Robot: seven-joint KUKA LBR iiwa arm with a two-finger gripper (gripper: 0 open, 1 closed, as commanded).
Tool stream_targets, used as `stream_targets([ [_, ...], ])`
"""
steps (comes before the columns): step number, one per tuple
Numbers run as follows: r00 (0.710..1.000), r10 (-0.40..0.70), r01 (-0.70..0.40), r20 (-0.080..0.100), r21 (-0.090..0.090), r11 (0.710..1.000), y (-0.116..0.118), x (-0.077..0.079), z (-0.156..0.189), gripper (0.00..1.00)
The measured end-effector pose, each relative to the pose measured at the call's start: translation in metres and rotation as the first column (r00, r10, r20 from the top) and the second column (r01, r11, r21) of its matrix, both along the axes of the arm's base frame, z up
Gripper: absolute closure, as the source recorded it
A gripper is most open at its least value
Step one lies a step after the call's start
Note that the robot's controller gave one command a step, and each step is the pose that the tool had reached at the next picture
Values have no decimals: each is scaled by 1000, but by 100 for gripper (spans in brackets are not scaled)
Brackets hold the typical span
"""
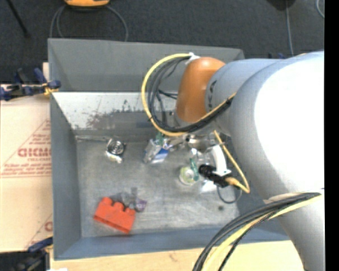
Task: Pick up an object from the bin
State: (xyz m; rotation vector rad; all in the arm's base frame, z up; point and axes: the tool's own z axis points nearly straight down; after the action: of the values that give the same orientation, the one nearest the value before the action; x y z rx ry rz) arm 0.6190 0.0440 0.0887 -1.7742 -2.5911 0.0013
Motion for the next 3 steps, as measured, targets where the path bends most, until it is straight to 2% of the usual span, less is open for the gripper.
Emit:
stream_targets([
  [1,1000,-22,22,4,0,1000,-18,15,-2,0],
  [2,995,-95,95,7,6,995,-34,33,-12,0],
  [3,996,-90,90,17,7,996,-32,36,-8,100],
])
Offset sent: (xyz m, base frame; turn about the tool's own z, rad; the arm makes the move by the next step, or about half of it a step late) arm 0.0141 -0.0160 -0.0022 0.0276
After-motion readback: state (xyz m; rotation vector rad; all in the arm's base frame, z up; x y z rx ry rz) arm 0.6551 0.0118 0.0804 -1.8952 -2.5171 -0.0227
